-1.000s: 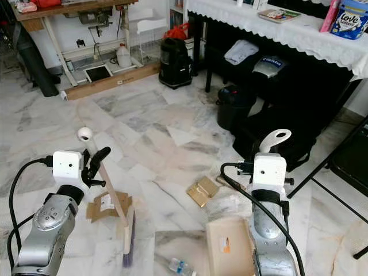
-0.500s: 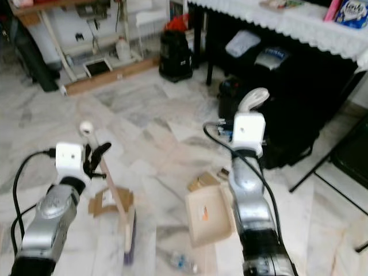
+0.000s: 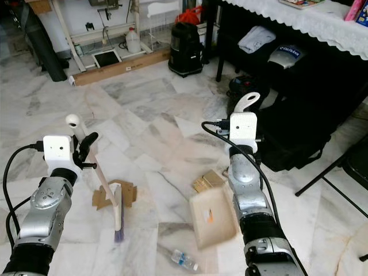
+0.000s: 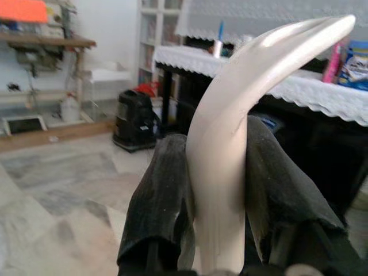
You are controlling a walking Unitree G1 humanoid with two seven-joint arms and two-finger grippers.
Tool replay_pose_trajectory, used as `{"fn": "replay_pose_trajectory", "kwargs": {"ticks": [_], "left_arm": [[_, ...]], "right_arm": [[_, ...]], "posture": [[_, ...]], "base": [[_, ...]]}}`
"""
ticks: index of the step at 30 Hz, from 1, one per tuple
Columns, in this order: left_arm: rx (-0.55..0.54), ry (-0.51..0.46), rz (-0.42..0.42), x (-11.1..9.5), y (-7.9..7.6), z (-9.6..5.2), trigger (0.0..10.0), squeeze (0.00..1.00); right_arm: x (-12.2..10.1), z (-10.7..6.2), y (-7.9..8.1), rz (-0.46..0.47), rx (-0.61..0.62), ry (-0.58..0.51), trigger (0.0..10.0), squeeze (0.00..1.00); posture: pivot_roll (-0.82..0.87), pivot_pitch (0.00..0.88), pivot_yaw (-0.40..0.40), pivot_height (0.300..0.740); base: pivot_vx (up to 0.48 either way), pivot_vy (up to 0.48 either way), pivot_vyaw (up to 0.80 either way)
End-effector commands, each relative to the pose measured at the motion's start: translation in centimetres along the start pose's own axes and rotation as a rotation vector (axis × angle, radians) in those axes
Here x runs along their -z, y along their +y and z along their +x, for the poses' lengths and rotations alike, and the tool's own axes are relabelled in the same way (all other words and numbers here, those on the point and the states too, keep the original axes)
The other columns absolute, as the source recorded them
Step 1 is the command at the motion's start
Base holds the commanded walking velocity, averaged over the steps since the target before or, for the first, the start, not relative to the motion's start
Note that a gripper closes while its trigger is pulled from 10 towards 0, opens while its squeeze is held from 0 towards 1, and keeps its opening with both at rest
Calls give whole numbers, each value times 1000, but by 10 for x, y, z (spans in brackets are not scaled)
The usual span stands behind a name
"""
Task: Sweep floor
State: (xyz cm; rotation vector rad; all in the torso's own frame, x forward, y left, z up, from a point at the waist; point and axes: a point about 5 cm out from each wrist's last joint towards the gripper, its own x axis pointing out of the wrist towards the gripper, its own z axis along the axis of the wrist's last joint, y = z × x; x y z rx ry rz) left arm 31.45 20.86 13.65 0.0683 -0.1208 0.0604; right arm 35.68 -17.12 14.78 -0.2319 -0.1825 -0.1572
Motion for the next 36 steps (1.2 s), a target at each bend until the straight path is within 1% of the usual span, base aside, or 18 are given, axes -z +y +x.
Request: {"fn": "replay_pose_trajectory", "kwargs": {"ticks": [1,2,4,7,9,11,12,13,14,16,19,22,26,27,30,32,33,36], "left_arm": [[-23,-37,-22,-4,2,0,10000,0],[-26,-38,-25,-3,2,-1,10000,0],[-26,-39,-23,-2,2,-3,10000,0],[-23,-45,-28,-4,2,-6,10000,0],[-21,-48,-28,-5,2,-6,10000,0],[-20,-64,-28,-10,3,-5,10000,0],[-20,-67,-28,-11,3,-5,10000,0],[-21,-69,-28,-11,3,-5,10000,0],[-22,-74,-28,-13,4,-5,10000,0],[-20,-78,-28,-14,4,-5,10000,0],[-13,-80,-30,-15,2,-6,10000,0],[-19,-85,-32,-17,2,-10,10000,0],[-34,-90,-34,-20,5,-13,10000,0],[-35,-84,-37,-19,5,-17,10000,0],[-21,-67,-42,-15,1,-20,10000,0],[-22,-63,-44,-14,2,-21,10000,0],[-26,-62,-46,-14,3,-22,10000,0],[-29,-57,-47,-14,4,-20,10000,0]], "right_arm": [[-12,7,-5,-31,25,-55,10000,0],[-11,8,-6,-42,29,-50,10000,0],[-11,9,-5,-26,19,-45,10000,0],[-19,15,-5,0,9,-60,10000,0],[-20,16,-4,-5,7,-59,10000,0],[-25,21,0,52,-9,-63,10000,0],[-26,22,0,64,-7,-62,10000,0],[-27,22,1,71,-6,-63,10000,0],[-31,27,6,75,-36,-68,10000,0],[-35,30,10,78,-58,-74,10000,0],[-32,30,12,71,-67,-62,10000,0],[-23,27,9,42,-56,-36,10000,0],[-21,26,7,24,-55,-39,10000,0],[-23,28,6,29,-47,-43,10000,0],[-20,28,5,11,-45,-33,10000,0],[-17,27,5,23,-38,-23,10000,0],[-16,26,3,46,-28,-19,10000,0],[-17,26,1,55,-23,-24,10000,0]], "posture": [[-78,127,-46,740],[-76,128,-46,740],[-73,133,-45,740],[-61,135,-48,740],[-60,135,-49,740],[-50,134,-52,740],[-50,134,-52,740],[-48,129,-51,740],[-53,130,-49,740],[-54,135,-48,740],[-38,141,-52,740],[-17,168,-61,740],[-16,190,-62,740],[-21,213,-59,740],[-34,223,-58,740],[-40,224,-57,740],[-51,224,-59,740],[-55,230,-59,740]], "base": [[0,0,0],[0,0,0],[0,0,0],[0,0,0],[0,0,0],[0,0,0],[0,0,0],[0,0,0],[0,0,0],[0,0,0],[0,0,0],[0,0,0],[0,0,0],[0,0,0],[0,0,0],[0,0,0],[0,0,0],[0,0,0]]}}
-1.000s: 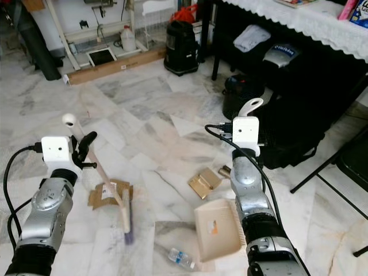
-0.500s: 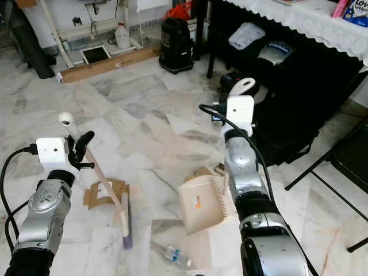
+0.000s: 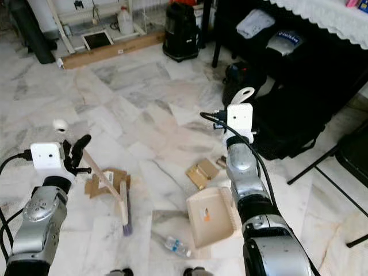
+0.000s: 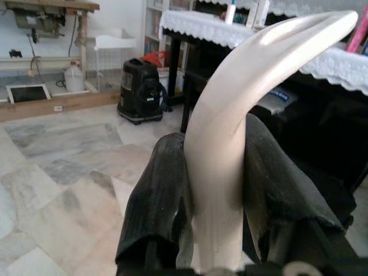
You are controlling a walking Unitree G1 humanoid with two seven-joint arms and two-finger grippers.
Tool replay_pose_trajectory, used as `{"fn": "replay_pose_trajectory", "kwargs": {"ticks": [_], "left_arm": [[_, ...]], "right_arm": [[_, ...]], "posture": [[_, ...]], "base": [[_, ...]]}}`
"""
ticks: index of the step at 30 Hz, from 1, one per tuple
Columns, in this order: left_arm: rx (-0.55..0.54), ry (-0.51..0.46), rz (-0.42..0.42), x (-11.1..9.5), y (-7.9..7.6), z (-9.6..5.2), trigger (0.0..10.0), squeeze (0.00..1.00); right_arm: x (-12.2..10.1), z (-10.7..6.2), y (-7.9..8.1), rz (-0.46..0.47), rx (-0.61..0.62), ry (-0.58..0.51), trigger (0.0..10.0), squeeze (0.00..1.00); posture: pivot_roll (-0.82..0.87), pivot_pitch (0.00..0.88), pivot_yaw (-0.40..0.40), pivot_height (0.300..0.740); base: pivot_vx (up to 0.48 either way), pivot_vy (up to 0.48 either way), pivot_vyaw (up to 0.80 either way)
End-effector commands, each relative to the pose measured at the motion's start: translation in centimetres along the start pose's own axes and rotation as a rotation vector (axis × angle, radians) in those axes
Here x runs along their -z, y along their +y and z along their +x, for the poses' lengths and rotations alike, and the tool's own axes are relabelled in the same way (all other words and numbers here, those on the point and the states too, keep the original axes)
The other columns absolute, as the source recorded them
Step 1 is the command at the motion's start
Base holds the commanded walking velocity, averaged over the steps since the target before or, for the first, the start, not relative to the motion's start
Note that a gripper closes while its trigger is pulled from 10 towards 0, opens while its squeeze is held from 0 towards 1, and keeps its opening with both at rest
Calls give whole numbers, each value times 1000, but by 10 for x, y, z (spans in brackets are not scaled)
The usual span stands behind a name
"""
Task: Sweep floor
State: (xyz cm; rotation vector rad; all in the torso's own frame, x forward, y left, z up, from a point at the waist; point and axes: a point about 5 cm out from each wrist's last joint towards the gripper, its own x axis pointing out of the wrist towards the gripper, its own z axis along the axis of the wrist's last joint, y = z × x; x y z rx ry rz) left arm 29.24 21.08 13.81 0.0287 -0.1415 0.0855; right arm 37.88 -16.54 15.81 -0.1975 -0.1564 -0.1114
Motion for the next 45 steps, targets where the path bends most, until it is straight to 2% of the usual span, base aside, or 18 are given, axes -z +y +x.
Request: {"fn": "replay_pose_trajectory", "kwargs": {"ticks": [1,8,17,32,36,45], "left_arm": [[-1,-37,-9,-10,0,2,10000,0],[7,-42,-11,-14,-4,5,10000,0],[-8,-46,-4,-16,3,4,10000,0],[27,-22,-13,-12,-4,1,10000,0],[21,-7,15,-9,-3,1,10000,0],[15,3,16,-8,1,-3,10000,0]], "right_arm": [[-10,2,-5,18,20,-50,10000,0],[-12,4,-7,22,31,-62,10000,0],[-13,5,-5,24,24,-66,10000,0],[-13,4,-8,9,35,-69,10000,0],[-14,5,-9,8,40,-71,10000,0],[-16,6,-12,7,51,-82,10000,0]], "posture": [[-56,231,-58,740],[-42,251,-56,740],[-40,243,-70,740],[-44,250,-60,740],[-42,250,-59,740],[-36,258,-60,740]], "base": [[0,0,0],[0,0,0],[0,0,0],[-273,0,0],[0,0,0],[0,0,0]]}}
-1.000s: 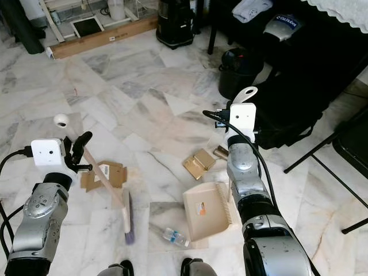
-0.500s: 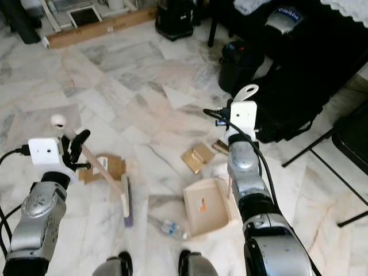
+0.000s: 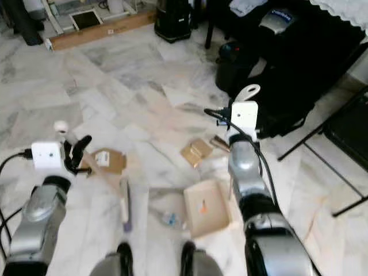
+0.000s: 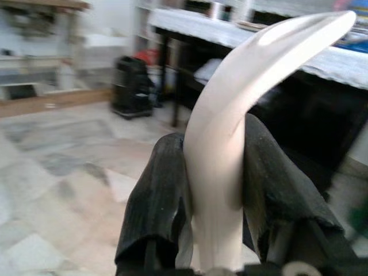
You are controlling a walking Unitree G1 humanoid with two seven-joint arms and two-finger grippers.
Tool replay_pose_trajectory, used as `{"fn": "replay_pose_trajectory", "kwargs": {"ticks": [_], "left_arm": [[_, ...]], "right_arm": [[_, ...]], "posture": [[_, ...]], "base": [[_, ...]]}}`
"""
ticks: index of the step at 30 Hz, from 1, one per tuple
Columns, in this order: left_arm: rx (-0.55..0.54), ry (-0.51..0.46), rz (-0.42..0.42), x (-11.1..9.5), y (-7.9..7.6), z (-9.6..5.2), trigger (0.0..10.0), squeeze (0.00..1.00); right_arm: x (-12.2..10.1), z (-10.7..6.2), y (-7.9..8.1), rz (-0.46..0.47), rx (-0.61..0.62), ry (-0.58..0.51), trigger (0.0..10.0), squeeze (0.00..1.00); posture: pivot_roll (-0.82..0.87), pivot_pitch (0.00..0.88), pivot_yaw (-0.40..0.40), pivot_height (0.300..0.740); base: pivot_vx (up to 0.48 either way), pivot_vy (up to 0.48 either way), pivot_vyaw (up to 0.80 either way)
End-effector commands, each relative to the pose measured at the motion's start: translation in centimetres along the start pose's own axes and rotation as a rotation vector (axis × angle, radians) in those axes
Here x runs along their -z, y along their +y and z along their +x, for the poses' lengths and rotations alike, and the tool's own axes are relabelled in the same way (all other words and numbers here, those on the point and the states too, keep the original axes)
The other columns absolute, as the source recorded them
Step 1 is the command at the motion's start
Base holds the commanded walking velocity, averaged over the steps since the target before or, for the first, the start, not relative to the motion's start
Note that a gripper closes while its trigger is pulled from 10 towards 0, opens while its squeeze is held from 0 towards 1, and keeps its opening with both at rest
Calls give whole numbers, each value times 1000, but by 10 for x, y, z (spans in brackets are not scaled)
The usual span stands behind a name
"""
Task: Sweep floor
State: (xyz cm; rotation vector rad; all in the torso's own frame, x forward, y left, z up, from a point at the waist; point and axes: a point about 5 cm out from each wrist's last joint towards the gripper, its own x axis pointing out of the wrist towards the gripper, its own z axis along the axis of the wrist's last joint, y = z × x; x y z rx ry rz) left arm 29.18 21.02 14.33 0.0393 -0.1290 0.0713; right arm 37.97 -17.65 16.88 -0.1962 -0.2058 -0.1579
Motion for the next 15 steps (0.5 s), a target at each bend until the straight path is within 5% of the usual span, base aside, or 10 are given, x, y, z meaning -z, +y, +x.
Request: {"fn": "replay_pose_trajectory", "kwargs": {"ticks": [1,15], "left_arm": [[-1,-8,5,-2,1,-4,10000,0],[-1,11,5,2,0,-9,10000,0]], "right_arm": [[-9,3,1,9,1,-38,10000,0],[-4,1,-4,-18,37,-24,10000,0]], "posture": [[-36,258,-60,740],[-35,269,-60,740]], "base": [[0,0,0],[0,0,0]]}}
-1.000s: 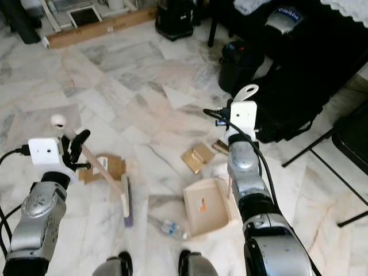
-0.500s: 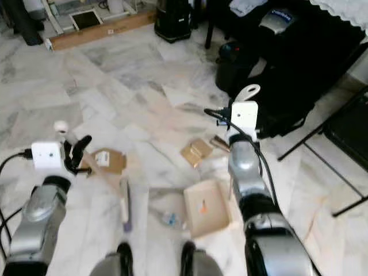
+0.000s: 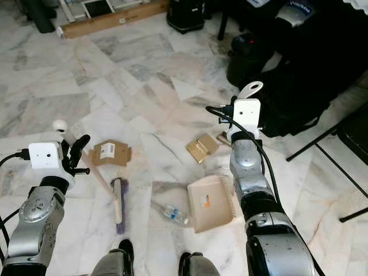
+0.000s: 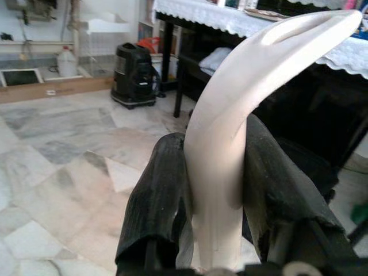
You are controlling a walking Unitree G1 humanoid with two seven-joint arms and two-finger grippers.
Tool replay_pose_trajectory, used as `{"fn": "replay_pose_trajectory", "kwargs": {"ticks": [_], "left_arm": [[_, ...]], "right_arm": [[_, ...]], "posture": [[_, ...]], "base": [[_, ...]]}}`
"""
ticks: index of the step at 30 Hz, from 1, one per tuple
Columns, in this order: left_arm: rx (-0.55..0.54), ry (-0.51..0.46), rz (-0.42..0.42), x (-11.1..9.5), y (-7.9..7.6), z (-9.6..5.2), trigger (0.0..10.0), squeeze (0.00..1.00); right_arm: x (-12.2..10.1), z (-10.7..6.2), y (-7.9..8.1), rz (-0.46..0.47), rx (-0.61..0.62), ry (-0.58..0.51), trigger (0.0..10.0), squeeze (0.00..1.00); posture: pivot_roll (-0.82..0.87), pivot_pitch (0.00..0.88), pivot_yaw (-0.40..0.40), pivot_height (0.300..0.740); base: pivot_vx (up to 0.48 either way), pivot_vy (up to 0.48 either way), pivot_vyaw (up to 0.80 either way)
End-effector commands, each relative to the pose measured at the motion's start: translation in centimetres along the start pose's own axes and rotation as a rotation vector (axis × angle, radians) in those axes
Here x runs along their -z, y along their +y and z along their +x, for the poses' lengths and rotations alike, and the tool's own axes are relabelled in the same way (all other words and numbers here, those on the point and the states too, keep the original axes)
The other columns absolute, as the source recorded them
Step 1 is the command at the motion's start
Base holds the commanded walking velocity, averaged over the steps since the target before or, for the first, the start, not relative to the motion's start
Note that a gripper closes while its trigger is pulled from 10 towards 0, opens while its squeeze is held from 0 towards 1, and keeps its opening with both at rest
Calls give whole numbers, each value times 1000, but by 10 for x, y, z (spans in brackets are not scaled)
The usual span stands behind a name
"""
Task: Sweep floor
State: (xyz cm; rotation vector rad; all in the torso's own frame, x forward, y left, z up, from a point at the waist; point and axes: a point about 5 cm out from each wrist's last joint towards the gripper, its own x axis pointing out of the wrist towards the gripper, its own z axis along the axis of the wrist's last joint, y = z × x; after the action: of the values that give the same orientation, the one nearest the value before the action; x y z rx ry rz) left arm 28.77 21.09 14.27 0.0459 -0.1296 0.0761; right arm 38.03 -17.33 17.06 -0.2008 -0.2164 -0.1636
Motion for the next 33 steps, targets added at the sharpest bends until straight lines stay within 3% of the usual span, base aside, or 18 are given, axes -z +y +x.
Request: {"fn": "replay_pose_trajectory", "kwargs": {"ticks": [1,11,18,28,33], "left_arm": [[3,12,-2,2,-1,-5,10000,0],[18,10,-1,0,-3,-2,10000,0],[24,7,-10,0,-8,-2,10000,0],[21,2,-21,-1,-8,-6,10000,0],[27,11,-27,-1,-8,-6,10000,0]], "right_arm": [[-1,1,-7,-14,30,-13,10000,0],[15,3,-3,27,64,129,10000,0],[10,7,0,-6,44,105,10000,0],[20,1,-5,-52,62,102,10000,0],[32,-6,2,-90,17,152,10000,0]], "posture": [[-35,269,-60,740],[-65,269,-67,740],[-63,269,-78,740],[-59,291,-82,740],[-55,304,-79,740]], "base": [[0,0,0],[0,0,0],[0,0,0],[0,0,0],[0,0,0]]}}
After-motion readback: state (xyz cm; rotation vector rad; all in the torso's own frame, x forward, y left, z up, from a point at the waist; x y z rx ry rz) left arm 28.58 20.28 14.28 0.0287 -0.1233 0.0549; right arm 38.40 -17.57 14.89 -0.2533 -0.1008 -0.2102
